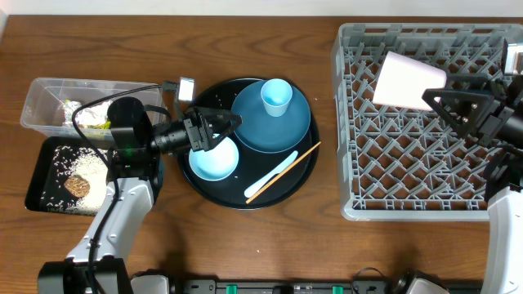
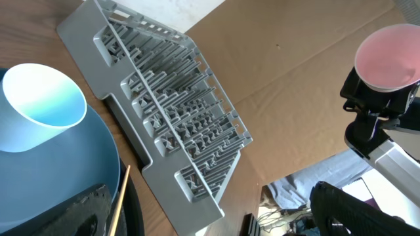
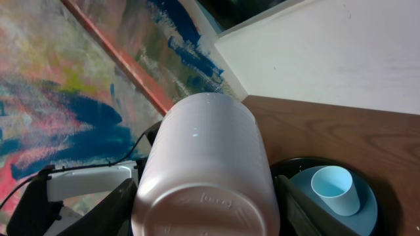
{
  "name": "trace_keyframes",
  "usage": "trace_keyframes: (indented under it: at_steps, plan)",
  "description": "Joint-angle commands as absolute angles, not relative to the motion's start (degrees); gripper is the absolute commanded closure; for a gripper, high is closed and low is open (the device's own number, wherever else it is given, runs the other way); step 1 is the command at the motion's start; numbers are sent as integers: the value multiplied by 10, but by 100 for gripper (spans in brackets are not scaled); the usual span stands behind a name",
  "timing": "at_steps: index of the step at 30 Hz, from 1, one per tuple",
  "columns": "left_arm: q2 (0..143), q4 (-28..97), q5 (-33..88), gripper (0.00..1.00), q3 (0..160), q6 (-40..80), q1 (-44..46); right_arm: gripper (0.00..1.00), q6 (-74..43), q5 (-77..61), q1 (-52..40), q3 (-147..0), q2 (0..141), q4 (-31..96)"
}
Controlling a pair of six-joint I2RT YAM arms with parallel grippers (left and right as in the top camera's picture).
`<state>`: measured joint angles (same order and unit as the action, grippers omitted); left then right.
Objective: Sort waste into correct bins and load items into the dishwasher rack
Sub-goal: 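Carry the pink cup with the right gripper over the dish rack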
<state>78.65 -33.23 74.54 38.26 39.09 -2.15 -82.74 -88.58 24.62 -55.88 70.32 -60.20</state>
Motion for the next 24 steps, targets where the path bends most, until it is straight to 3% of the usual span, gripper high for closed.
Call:
trace_keyframes:
  at_steps: [1, 19, 24]
  plan:
    - [788, -335, 743, 2, 382, 380, -23, 86, -831, -883, 249, -572, 698, -604]
    - [788, -335, 743, 2, 382, 379, -23, 86, -830, -876, 244, -573, 696, -593]
    - [788, -335, 743, 2, 382, 380, -23, 86, -715, -847, 197, -604, 678, -433]
